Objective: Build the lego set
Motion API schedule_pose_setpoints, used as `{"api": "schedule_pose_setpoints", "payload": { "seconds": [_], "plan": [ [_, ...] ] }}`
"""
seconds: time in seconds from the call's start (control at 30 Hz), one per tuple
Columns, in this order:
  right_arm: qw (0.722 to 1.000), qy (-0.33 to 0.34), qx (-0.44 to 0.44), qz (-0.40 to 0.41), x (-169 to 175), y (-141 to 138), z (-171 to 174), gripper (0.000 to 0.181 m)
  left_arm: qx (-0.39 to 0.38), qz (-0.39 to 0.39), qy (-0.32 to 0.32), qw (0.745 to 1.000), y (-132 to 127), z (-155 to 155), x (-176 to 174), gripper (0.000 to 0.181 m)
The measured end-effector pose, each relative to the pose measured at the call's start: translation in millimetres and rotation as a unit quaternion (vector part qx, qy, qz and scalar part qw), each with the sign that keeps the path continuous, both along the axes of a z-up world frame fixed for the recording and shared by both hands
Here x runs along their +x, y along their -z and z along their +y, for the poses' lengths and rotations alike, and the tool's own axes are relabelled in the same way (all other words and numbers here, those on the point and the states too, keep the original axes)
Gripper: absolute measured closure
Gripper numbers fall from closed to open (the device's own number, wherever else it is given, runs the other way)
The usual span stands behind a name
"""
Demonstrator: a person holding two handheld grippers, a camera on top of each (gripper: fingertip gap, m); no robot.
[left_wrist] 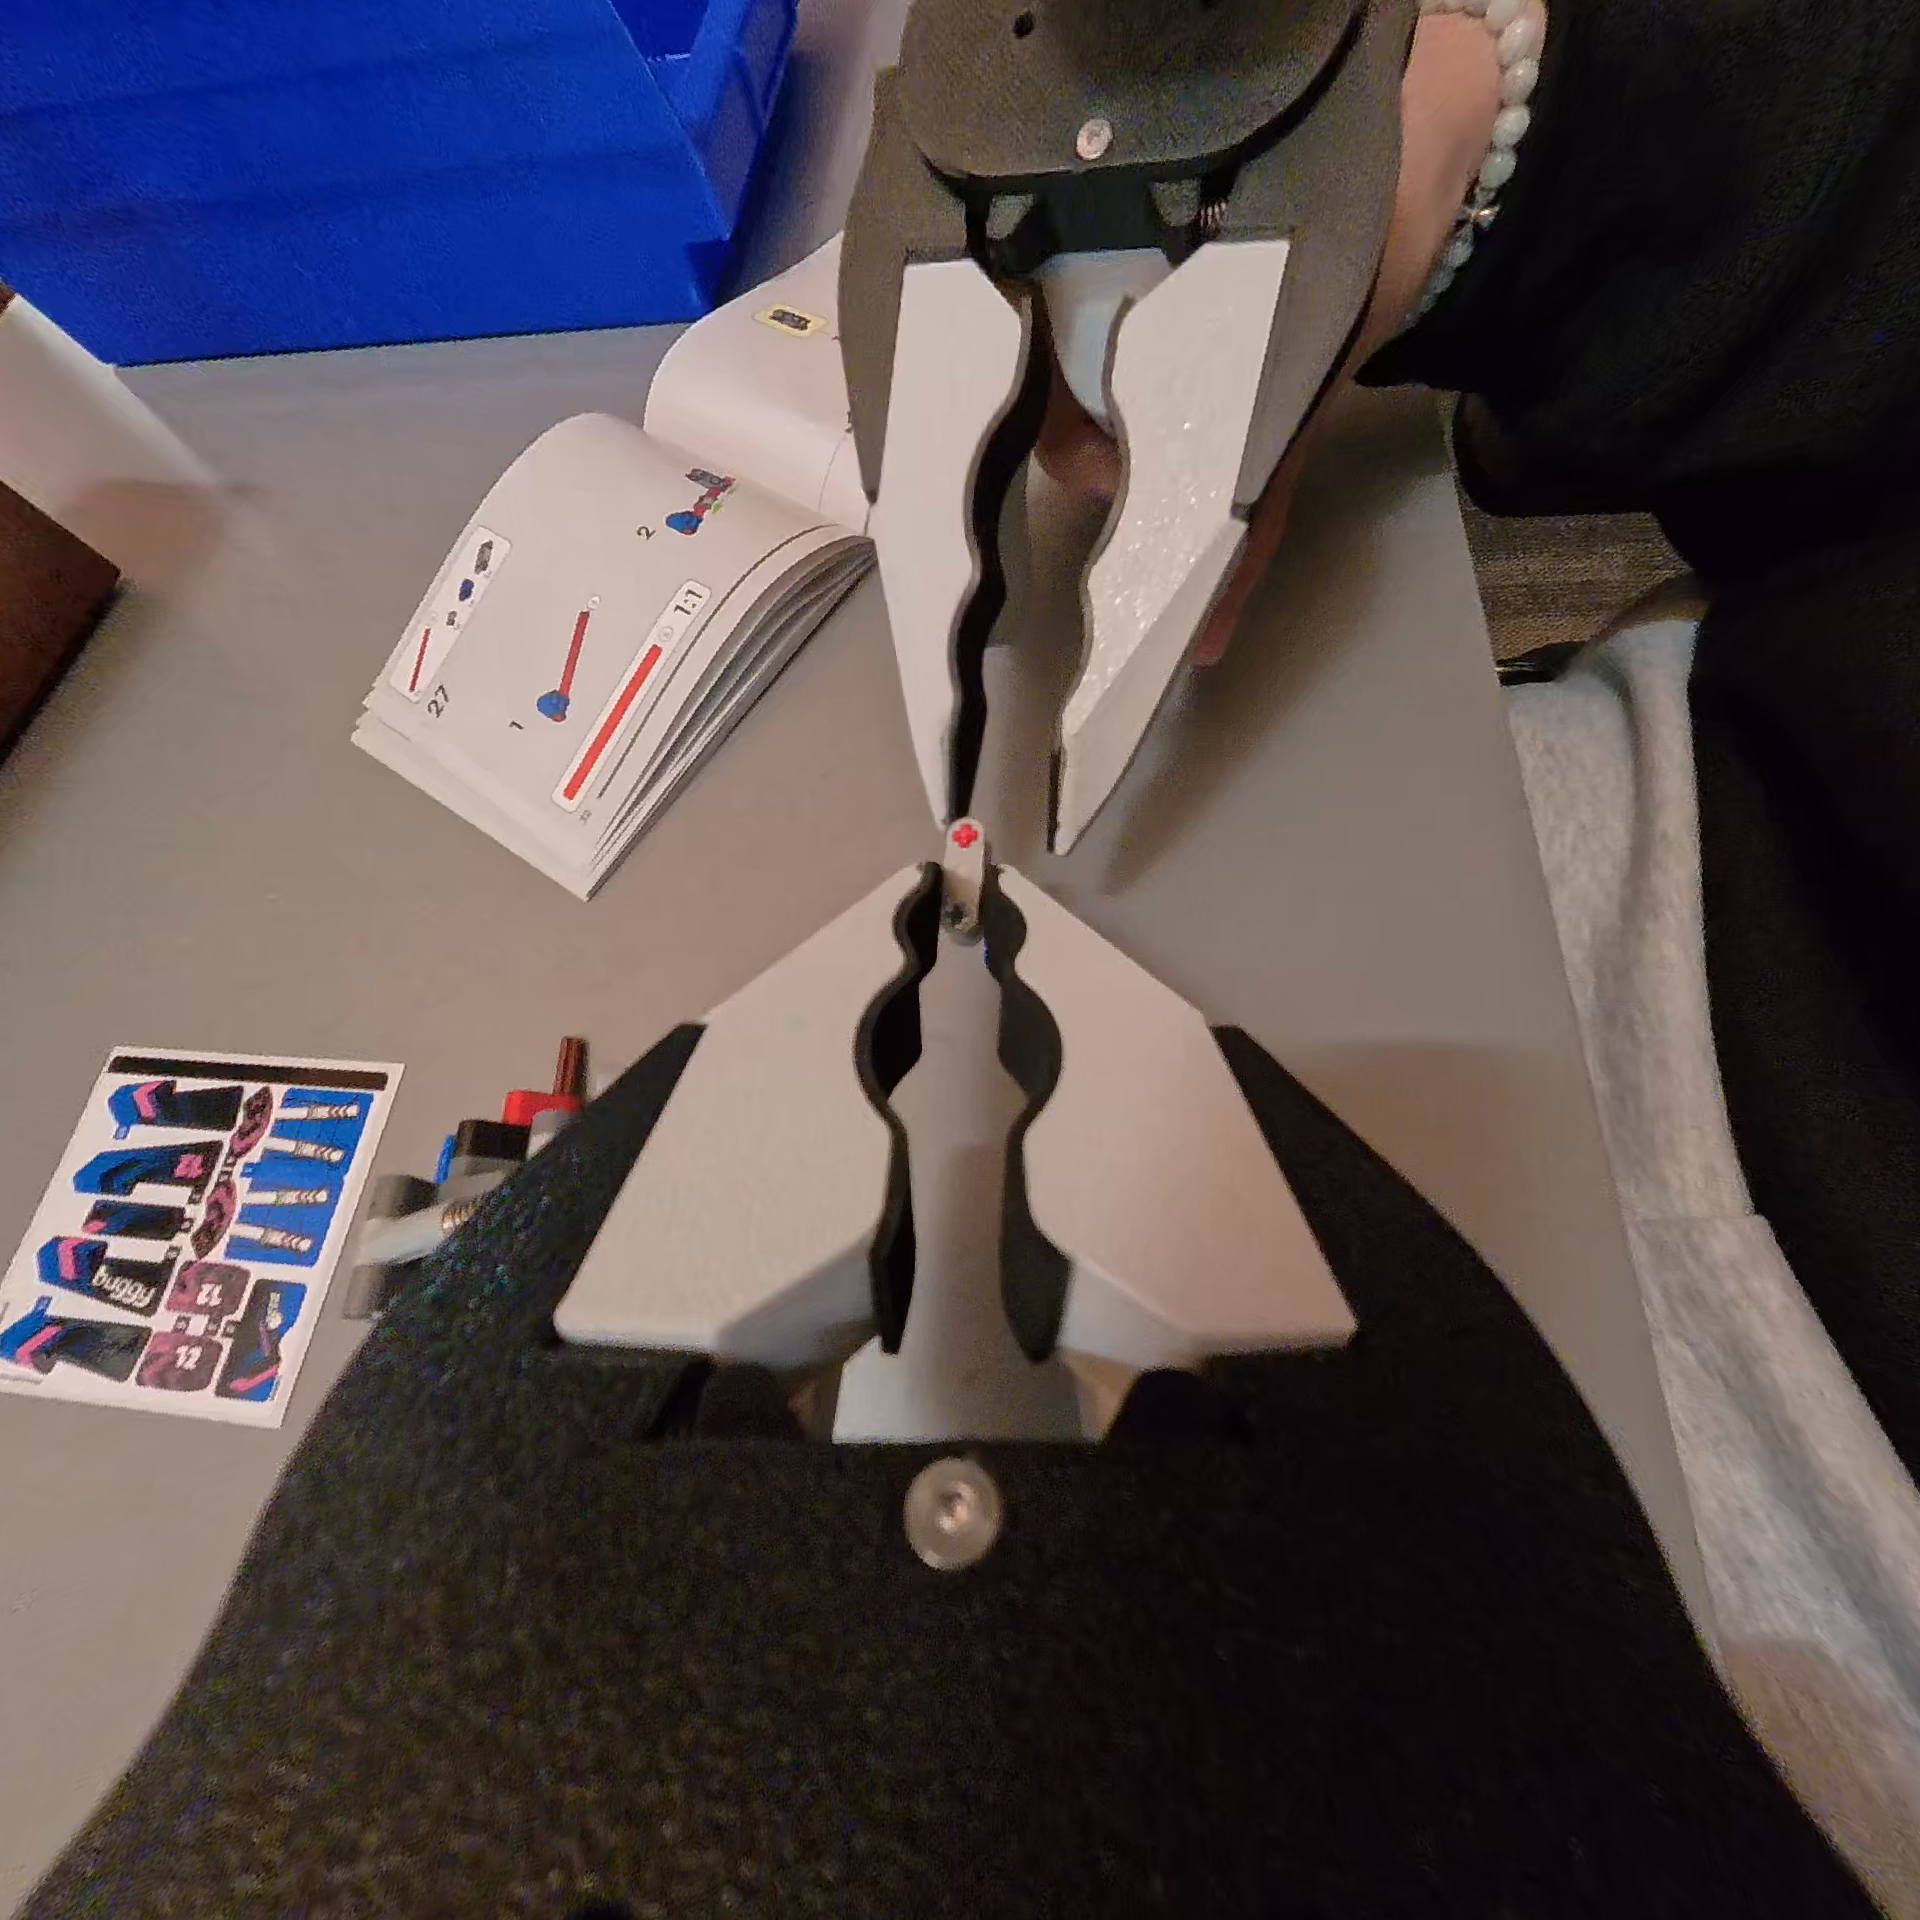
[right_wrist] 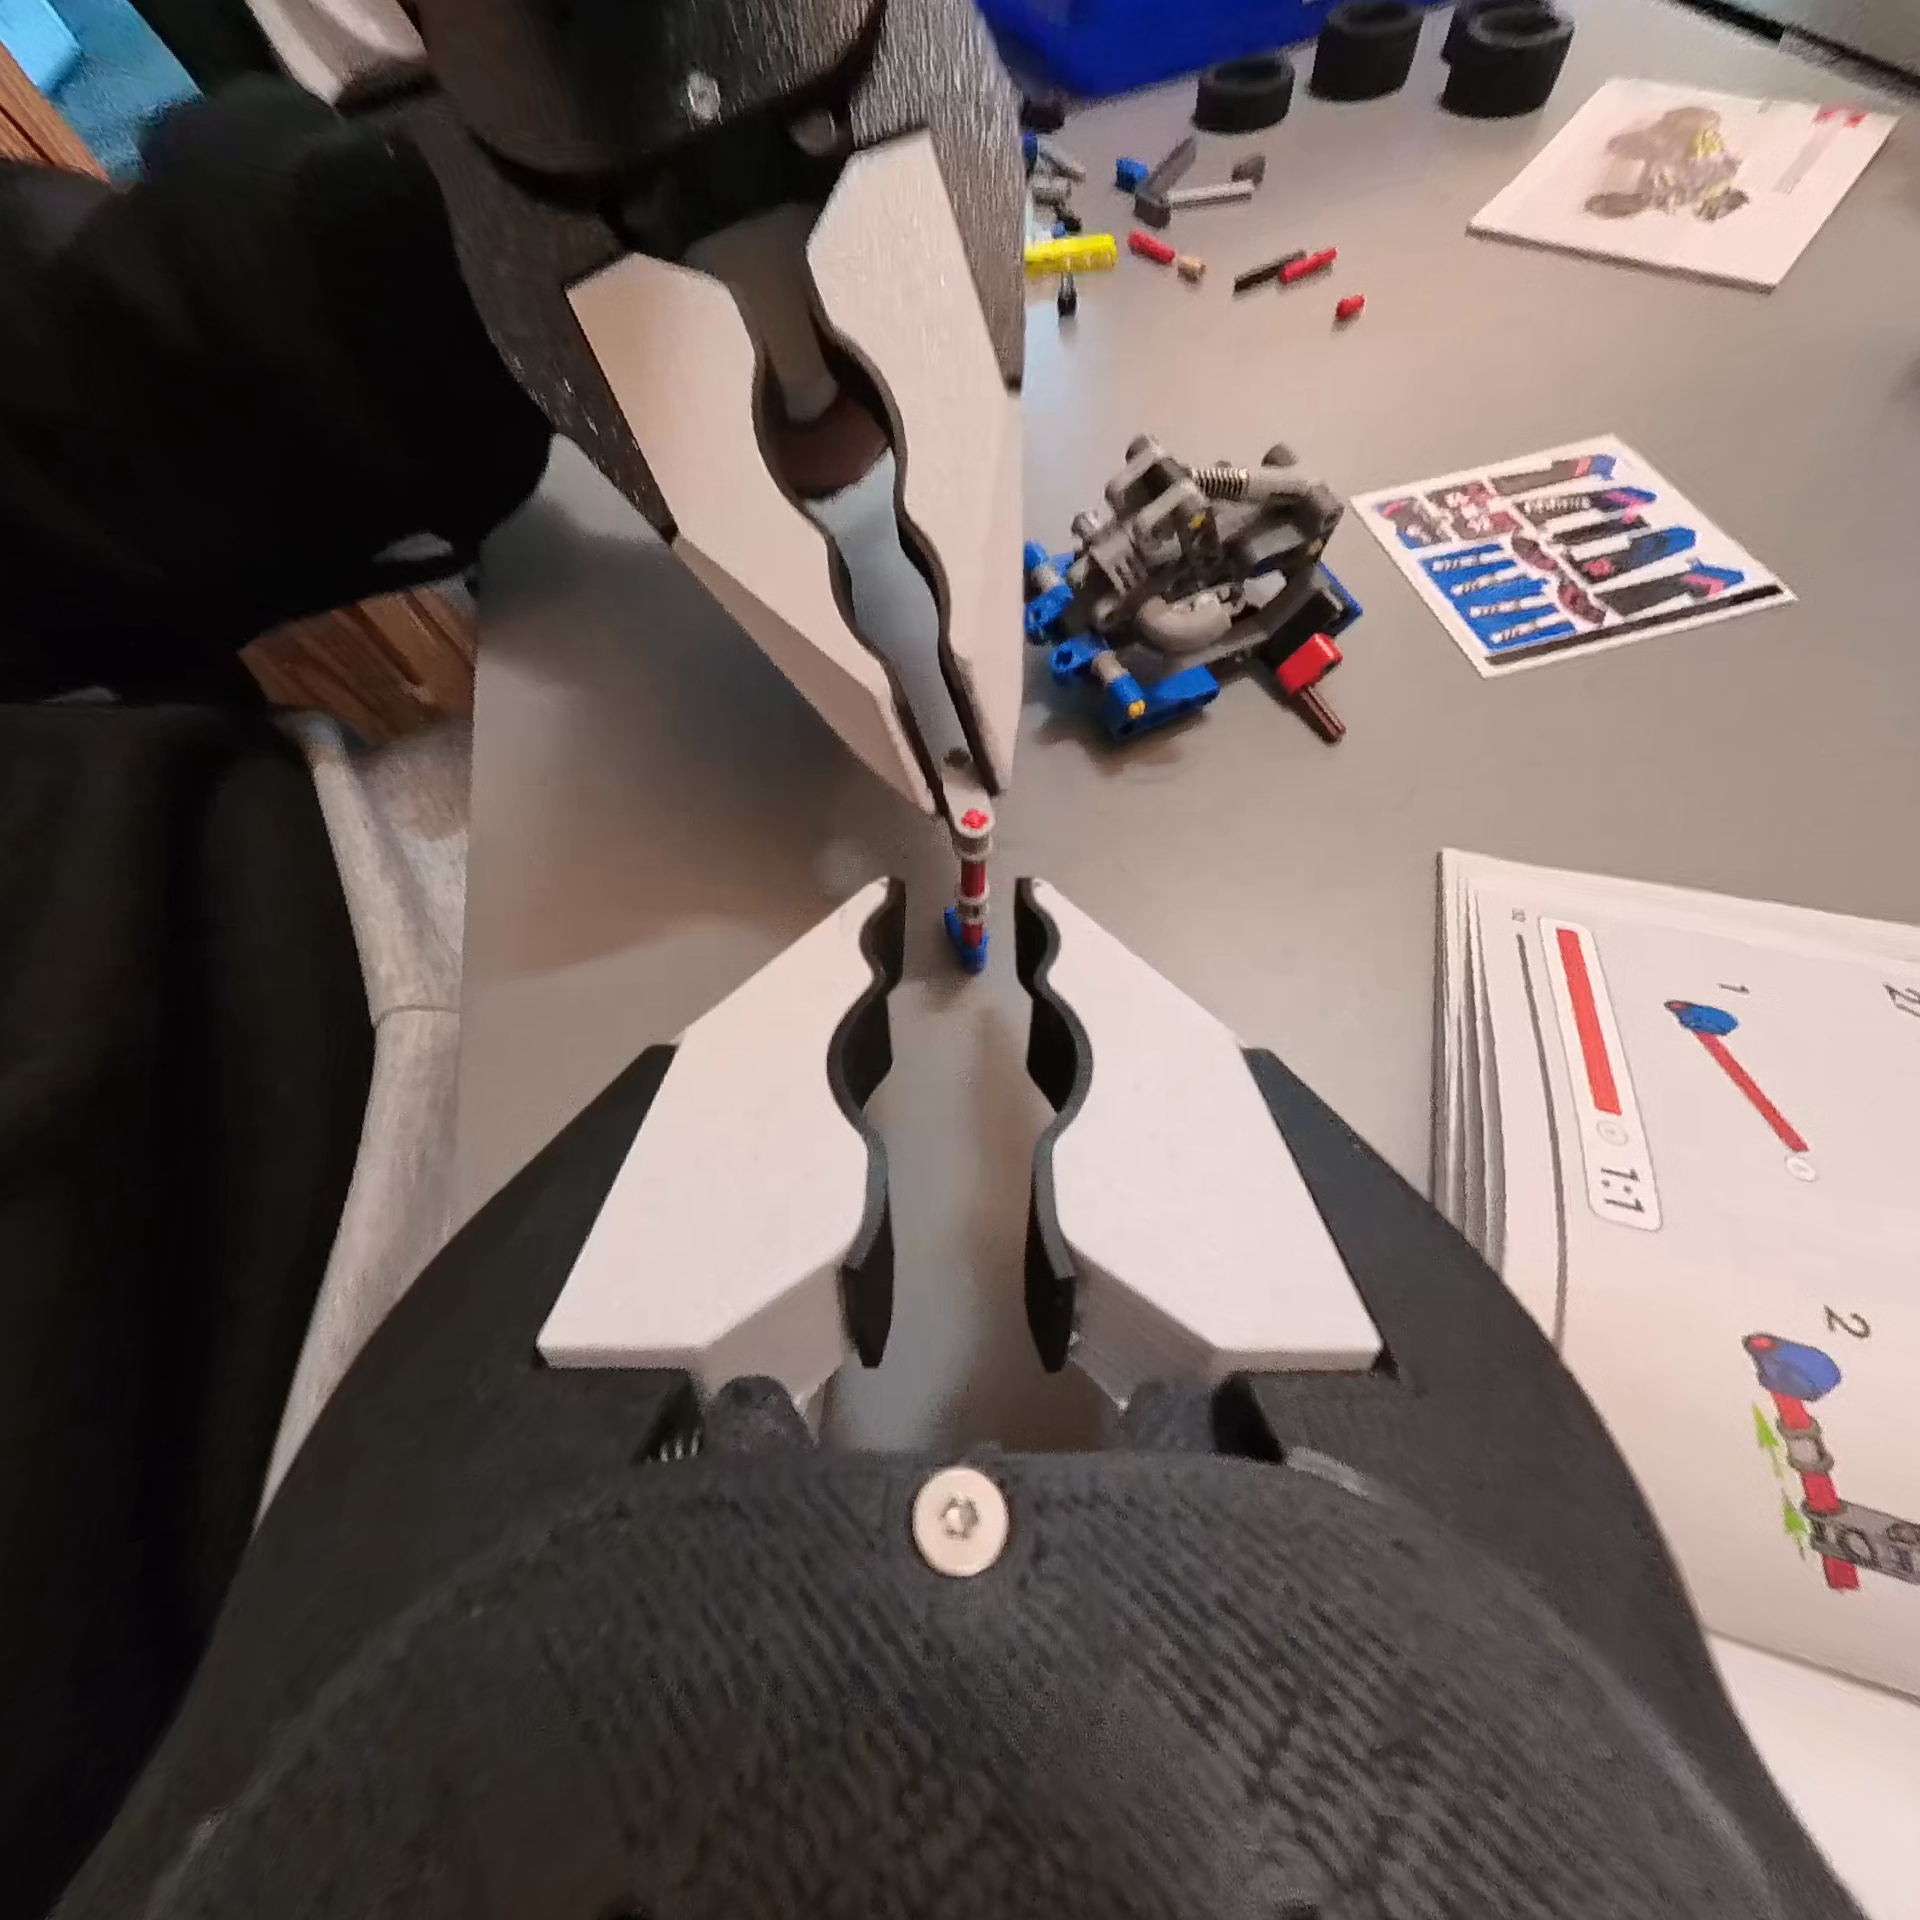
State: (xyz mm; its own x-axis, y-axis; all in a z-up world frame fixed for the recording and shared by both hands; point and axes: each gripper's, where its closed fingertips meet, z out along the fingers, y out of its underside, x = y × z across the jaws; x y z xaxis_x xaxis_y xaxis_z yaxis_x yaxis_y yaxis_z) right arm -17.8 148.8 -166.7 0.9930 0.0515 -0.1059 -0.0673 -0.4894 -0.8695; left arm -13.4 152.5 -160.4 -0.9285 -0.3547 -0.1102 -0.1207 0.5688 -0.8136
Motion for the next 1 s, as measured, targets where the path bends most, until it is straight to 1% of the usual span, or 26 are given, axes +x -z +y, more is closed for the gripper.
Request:
{"api": "schedule_pose_setpoints", "payload": {
  "seconds": [0.07, 0.1, 0.13, 0.23, 0.43, 0.63, 0.73, 0.9, 1.0],
  "plan": [
    [1.0, -0.003, -0.018, -0.006, -1.0, 5.6, -0.3, 0.171, 0.001, 0.002, 0.001, 1.0, 0.0, -0.8, 0.0, 0.176],
    [1.0, -0.006, -0.023, -0.013, -1.8, 7.3, 0.6, 0.179, 0.003, 0.003, 0.002, 1.0, -0.1, -1.4, -0.4, 0.176],
    [0.999, -0.005, -0.022, -0.024, -1.5, 7.4, 1.6, 0.181, 0.007, 0.003, 0.002, 1.0, -0.1, -1.0, -0.2, 0.176],
    [0.999, -0.001, -0.022, -0.026, 0.2, 7.3, 2.0, 0.181, 0.015, 0.002, 0.002, 1.0, 0.0, -0.9, 0.4, 0.176],
    [0.999, 0.01, -0.022, -0.026, 3.7, 7.1, 2.0, 0.174, 0.018, 0.006, 0.005, 1.0, 0.1, -1.4, -0.2, 0.176],
    [0.999, 0.011, -0.019, -0.034, 2.7, 6.3, 7.4, 0.179, 0.019, 0.006, 0.005, 1.0, 0.3, -0.4, 0.1, 0.176],
    [0.999, 0.006, -0.02, -0.025, 1.7, 6.8, 7.3, 0.178, 0.024, 0.003, 0.009, 1.0, 0.5, -0.1, -0.6, 0.176],
    [0.999, 0.007, -0.022, -0.028, 1.9, 7.4, 7.5, 0.178, 0.061, -0.006, 0.023, 0.998, 0.7, 0.1, 0.0, 0.176],
    [0.999, 0.01, -0.023, -0.024, 2.7, 7.5, 7.5, 0.178, 0.08, 0.001, 0.024, 0.997, 0.8, -0.2, 1.3, 0.176]
  ]
}}
